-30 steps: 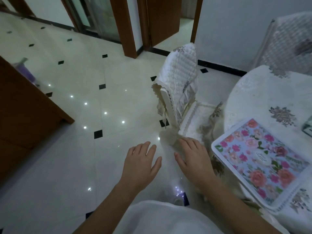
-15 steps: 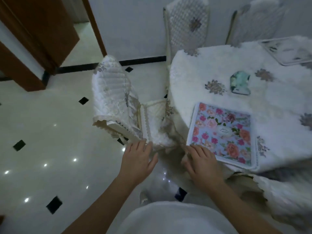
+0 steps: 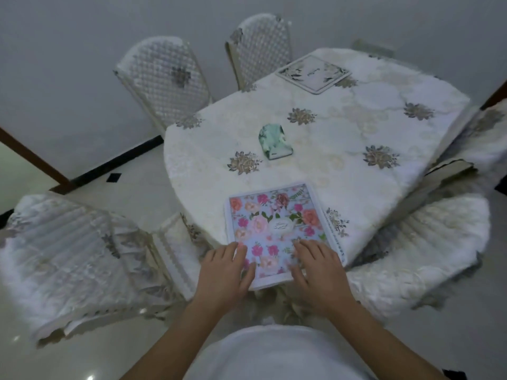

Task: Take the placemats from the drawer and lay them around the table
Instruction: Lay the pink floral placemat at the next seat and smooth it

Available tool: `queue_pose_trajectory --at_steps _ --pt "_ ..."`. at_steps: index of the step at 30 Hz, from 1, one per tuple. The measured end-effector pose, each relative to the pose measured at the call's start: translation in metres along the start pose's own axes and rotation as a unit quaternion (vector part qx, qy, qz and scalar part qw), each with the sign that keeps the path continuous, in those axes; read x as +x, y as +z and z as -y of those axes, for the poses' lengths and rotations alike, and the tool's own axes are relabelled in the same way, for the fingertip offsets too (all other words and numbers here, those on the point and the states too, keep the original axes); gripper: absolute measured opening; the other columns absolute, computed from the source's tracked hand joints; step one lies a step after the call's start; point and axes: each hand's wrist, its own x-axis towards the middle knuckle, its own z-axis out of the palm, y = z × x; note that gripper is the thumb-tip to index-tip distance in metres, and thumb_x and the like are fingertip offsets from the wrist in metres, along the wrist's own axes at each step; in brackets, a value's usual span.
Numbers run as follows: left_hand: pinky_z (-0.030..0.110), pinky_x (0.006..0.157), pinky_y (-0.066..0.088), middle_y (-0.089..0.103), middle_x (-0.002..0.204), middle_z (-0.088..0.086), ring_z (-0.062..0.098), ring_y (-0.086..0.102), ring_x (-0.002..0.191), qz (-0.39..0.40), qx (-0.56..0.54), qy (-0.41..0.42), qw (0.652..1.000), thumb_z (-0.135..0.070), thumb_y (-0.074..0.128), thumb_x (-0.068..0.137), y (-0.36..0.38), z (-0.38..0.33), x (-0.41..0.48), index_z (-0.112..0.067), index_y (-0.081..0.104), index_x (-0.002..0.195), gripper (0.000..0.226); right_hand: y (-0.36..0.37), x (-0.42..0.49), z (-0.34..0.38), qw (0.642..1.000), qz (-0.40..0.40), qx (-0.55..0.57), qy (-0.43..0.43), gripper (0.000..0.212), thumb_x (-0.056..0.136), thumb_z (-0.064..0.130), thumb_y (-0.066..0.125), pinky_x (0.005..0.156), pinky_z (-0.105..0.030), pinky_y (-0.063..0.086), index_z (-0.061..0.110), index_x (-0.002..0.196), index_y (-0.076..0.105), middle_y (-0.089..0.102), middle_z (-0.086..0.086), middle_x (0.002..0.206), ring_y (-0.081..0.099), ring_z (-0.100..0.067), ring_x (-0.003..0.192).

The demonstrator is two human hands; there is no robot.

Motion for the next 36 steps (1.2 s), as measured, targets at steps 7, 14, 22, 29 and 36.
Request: queue_pose_trajectory --at_steps 7,14,22,29,36 --pt "0.038 0.096 0.045 0.058 0.133 0.000 0.022 0.057 0.116 0.067 -0.020 -0.081 0.994 -0.057 0.018 0.094 0.034 0.004 0.048 -0.018 0.051 0.139 0.067 0.017 0.063 -0.049 0.999 0.042 0.000 -0.024 0.046 0.096 0.038 0.046 0.107 -0.039 0.038 0.015 0.136 0.055 0.057 -0.002 0.136 0.051 -0.022 0.125" --pt "0.035 0.093 0.048 0.052 0.133 0.005 0.023 0.053 0.113 0.067 -0.094 -0.158 0.981 -0.047 0.039 0.099 0.070 0.014 0.070 -0.016 0.047 0.137 0.050 0.040 0.110 -0.094 0.995 0.091 0.019 -0.037 0.052 0.098 0.035 0.050 0.111 -0.041 0.034 0.012 0.144 0.046 0.043 -0.006 0.151 0.041 -0.024 0.136" --pt "0.040 0.102 0.048 0.045 0.144 0.004 0.020 0.048 0.126 0.049 -0.206 -0.235 0.949 -0.043 0.055 0.097 0.078 0.021 0.072 -0.019 0.050 0.138 0.048 0.049 0.113 -0.121 0.996 0.051 0.058 -0.047 0.050 0.096 0.037 0.054 0.104 -0.044 0.044 0.018 0.142 0.049 0.047 -0.005 0.146 0.045 -0.025 0.131" --pt "0.035 0.086 0.056 0.053 0.127 -0.008 0.010 0.058 0.104 0.011 -0.261 -0.284 0.923 -0.038 0.067 0.092 0.078 0.030 0.075 -0.024 0.056 0.131 0.043 0.051 0.116 -0.121 0.995 0.075 0.062 0.031 0.052 0.093 0.039 0.060 0.111 -0.050 0.037 0.020 0.141 0.051 0.040 -0.013 0.151 0.037 -0.035 0.135" --pt "0.023 0.070 0.056 0.066 0.101 -0.011 0.003 0.065 0.083 0.005 -0.422 -0.374 0.826 -0.025 0.071 0.090 0.070 0.047 0.094 -0.028 0.061 0.120 0.032 0.049 0.126 -0.116 0.970 0.054 0.201 0.128 0.038 0.092 0.027 0.064 0.105 -0.039 0.044 0.025 0.130 0.060 0.045 -0.004 0.138 0.046 -0.020 0.126"
